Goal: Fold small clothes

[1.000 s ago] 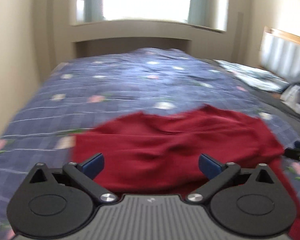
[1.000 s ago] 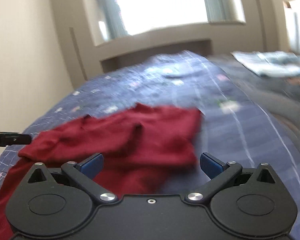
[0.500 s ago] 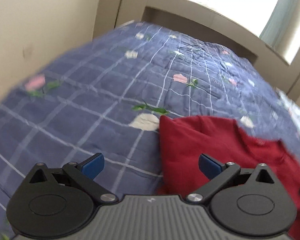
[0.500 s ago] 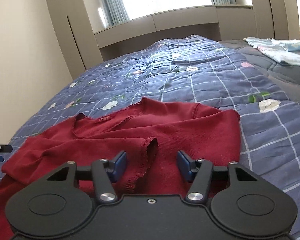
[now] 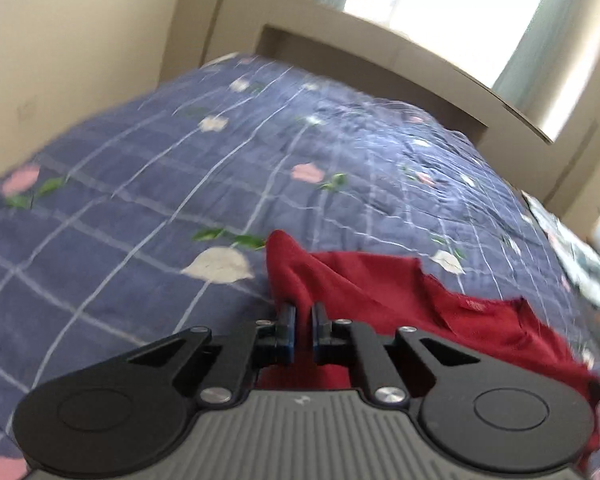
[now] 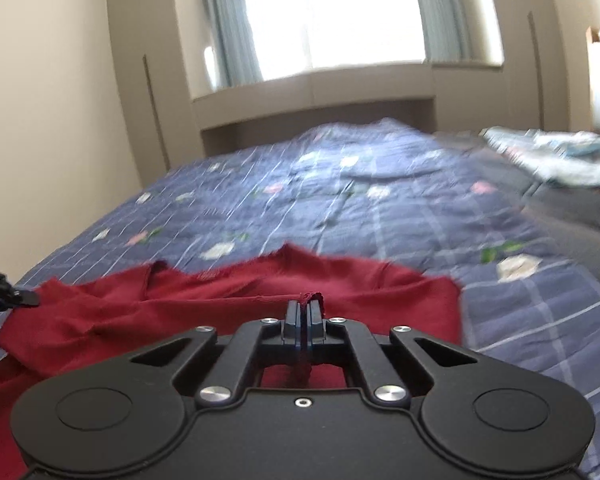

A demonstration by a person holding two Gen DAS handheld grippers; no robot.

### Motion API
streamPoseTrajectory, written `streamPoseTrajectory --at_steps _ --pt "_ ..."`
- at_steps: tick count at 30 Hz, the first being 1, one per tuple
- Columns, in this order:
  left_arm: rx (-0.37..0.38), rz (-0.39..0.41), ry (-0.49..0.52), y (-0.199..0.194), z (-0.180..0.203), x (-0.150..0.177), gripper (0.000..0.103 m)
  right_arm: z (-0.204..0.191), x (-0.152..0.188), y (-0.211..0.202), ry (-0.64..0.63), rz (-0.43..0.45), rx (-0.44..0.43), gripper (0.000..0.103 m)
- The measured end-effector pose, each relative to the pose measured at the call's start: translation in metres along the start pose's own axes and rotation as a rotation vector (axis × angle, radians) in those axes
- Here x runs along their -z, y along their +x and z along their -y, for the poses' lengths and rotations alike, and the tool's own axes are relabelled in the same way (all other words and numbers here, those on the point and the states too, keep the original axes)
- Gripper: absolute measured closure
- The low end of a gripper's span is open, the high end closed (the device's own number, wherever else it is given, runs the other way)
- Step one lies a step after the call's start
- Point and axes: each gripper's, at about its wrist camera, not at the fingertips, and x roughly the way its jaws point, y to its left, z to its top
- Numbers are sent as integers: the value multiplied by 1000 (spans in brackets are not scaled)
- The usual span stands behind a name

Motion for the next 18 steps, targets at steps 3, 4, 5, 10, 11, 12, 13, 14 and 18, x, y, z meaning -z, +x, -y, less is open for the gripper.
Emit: streamPoseTrajectory --at_steps 3,4,5,10,11,12,13,14,18 --pt "-22 -11 40 7 9 1 95 6 4 11 10 -49 8 102" --pt "-20 -18 37 9 9 2 89 8 7 14 16 -63 9 102" --pt "-16 -21 31 9 8 1 83 9 10 16 14 -72 16 102" --pt "-11 74 78 -21 -1 6 20 12 13 15 46 -52 11 102" --pt "-19 95 109 -30 -2 10 18 12 12 13 52 -46 6 102" --pt "-19 101 143 -36 -2 13 18 12 10 11 60 -37 0 102" --pt "-19 98 177 -42 -1 16 17 13 8 10 71 -30 -7 102" --pt "-22 92 213 -47 0 22 16 14 5 8 86 -25 -17 102" --pt "-29 30 321 -54 6 49 16 16 -9 3 112 -3 -45 102"
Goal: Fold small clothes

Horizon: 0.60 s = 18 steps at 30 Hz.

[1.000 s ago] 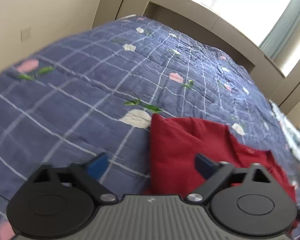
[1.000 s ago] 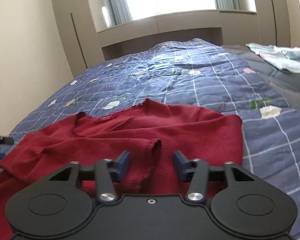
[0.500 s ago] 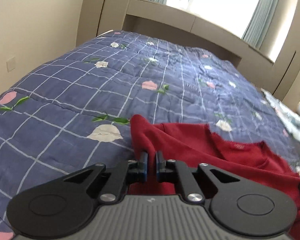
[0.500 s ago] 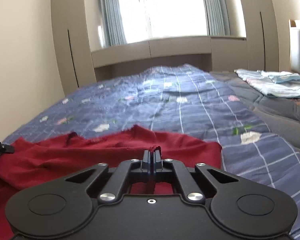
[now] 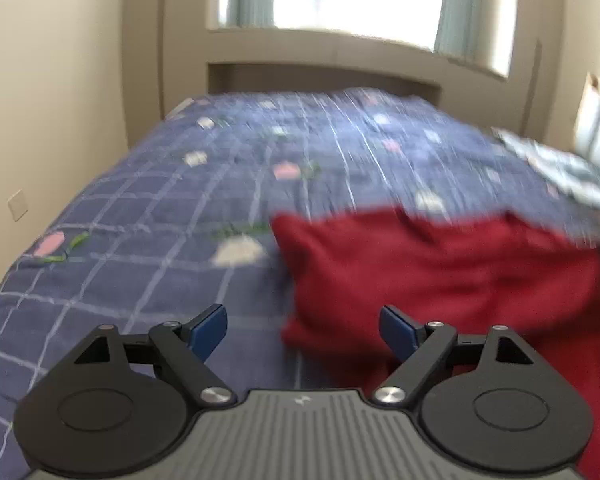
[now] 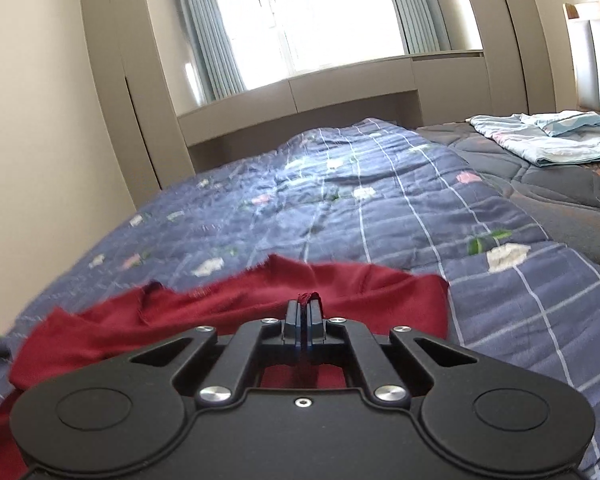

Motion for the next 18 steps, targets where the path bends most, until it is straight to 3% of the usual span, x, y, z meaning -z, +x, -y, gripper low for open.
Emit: streamPoseTrajectory --at_steps 3,6,9,11,13,16,18 --pt "-5 -30 62 3 14 15 16 -3 -11 -3 -10 18 -10 102" --pt "-72 -45 79 12 26 18 19 -4 -18 -5 -13 28 -13 102" --pt "-106 -28 23 18 28 12 32 -3 -22 -8 -17 37 -3 102" --pt "-134 -2 3 18 29 8 47 0 -22 -9 -14 35 2 102" --pt "-178 28 17 17 31 7 54 3 -21 -7 -8 26 7 102" --pt "-182 77 51 15 35 8 56 8 -16 -3 7 -10 -2 102" --pt "-180 93 71 14 36 9 67 8 -11 0 11 -36 -5 102"
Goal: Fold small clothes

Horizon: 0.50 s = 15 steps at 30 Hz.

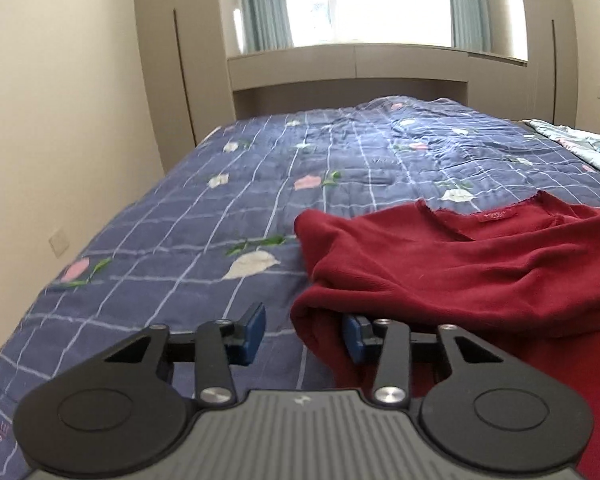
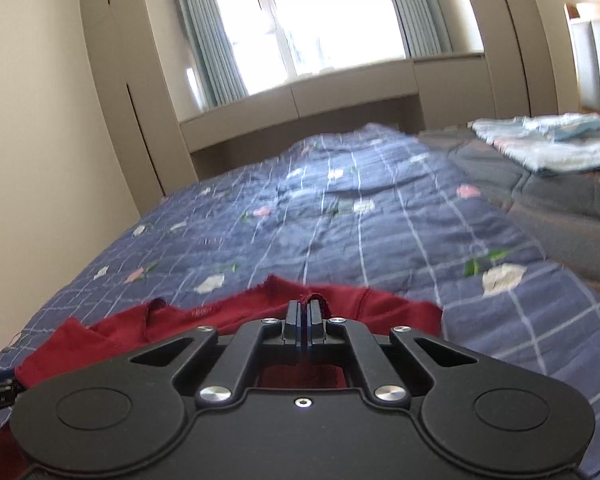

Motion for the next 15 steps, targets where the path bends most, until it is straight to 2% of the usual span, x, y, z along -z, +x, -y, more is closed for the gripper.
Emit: streamPoseTrajectory --at_steps 1,3,6,9,11,14,15 --pt "6 2 4 0 0 0 86 0 2 1 -2 -9 3 102" --pt "9 9 -17 0 -2 -1 95 0 6 3 0 -27 2 102" --pt "4 24 -72 -2 -7 -2 98 1 10 4 -2 -44 7 102" --pt "-39 20 -122 -3 -11 0 100 4 14 4 5 -63 14 102" --pt "-34 -17 -218 1 -20 3 100 5 18 6 -7 -86 29 102" --pt "-13 -116 -396 17 -40 11 100 9 28 12 -12 -136 41 102" --pt "-8 -129 -424 20 -43 13 100 10 31 13 -10 -142 39 101"
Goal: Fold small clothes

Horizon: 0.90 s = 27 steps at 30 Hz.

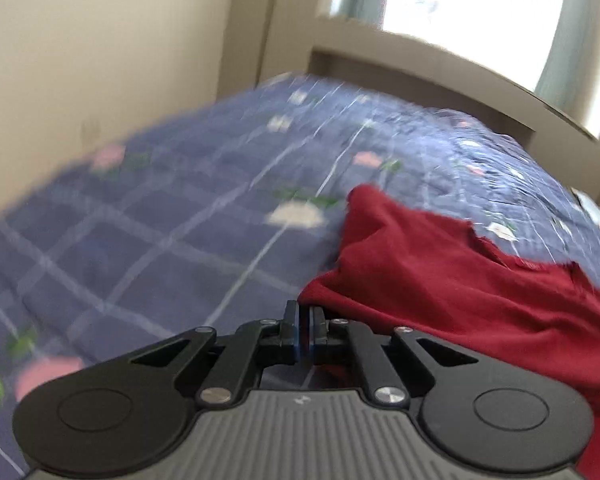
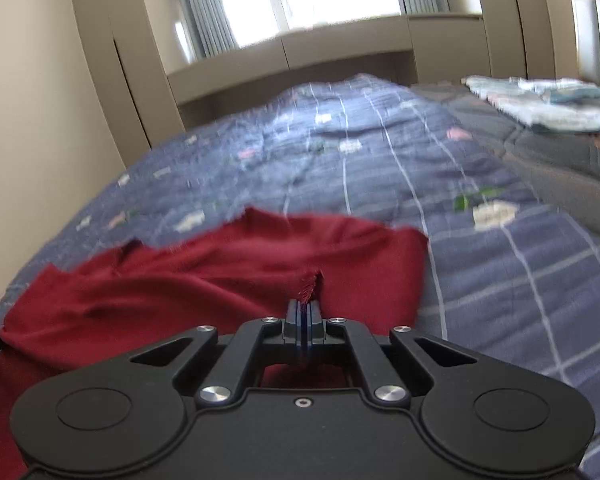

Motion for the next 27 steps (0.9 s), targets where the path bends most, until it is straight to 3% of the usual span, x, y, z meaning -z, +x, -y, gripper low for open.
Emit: streamPoseTrajectory --at_steps 3,7,9,14,16,19,22,25,27 --pt "-4 1 -9 0 -2 0 99 -2 3 -2 -20 13 6 100" --pt "14 5 81 0 5 -3 88 -5 4 -7 -40 24 -4 85" --pt "10 37 130 -5 9 -2 76 -7 5 -8 -50 26 -12 81" --pt "30 59 158 -20 15 -1 31 -15 8 -16 -85 40 -1 62" --pt "51 70 175 -31 14 2 26 -20 9 -21 -126 58 12 37" --pt "73 91 199 -47 12 6 15 -26 13 -24 -173 65 24 21" --pt "112 112 187 -51 14 0 11 -32 16 -25 -207 79 31 4" --pt "99 114 171 -36 28 -17 10 -40 21 -24 -249 95 56 1" --pt "53 100 198 -17 40 -28 11 -45 23 -21 -281 95 77 1"
